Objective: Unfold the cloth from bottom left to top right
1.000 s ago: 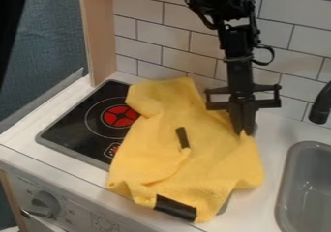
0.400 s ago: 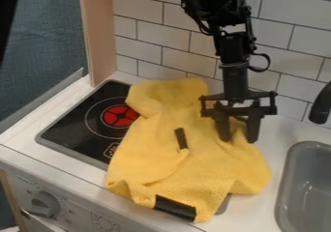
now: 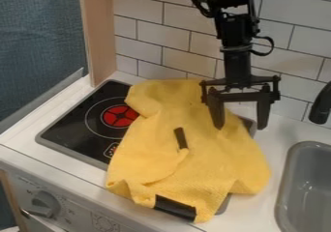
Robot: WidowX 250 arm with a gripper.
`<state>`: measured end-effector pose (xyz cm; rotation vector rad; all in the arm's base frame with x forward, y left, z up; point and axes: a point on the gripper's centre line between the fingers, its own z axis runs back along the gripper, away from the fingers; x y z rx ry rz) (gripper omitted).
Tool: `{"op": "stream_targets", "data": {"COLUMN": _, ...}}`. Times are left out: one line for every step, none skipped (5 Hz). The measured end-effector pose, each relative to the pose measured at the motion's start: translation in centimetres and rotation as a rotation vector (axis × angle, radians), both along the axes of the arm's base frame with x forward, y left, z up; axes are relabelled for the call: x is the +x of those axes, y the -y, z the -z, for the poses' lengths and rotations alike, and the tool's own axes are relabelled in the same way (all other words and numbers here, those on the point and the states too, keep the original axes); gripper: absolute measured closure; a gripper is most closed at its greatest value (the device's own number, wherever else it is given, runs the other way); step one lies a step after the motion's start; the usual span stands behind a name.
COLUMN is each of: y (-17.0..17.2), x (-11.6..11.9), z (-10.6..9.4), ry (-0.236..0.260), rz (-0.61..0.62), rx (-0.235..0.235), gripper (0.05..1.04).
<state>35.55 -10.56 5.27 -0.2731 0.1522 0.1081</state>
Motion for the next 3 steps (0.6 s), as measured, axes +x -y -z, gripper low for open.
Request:
{"op": "stream_targets", "data": {"y": -0.2, "x": 0.0, "z": -1.8, "ry": 0.041, "rz": 0.024, "rx": 0.003, "gripper": 0.083}}
{"op": "stream_targets", "data": {"y": -0.2, "x": 0.0, "z": -3.7, "ry": 0.087, "rz": 0.041, "rx": -0.003, "gripper": 0.083}}
{"op": "stream_targets", "data": {"y": -0.6, "x": -0.2, "z": -4.8, "ry": 0.104, "rz": 0.049, "rx": 0.018, "gripper": 0.083}}
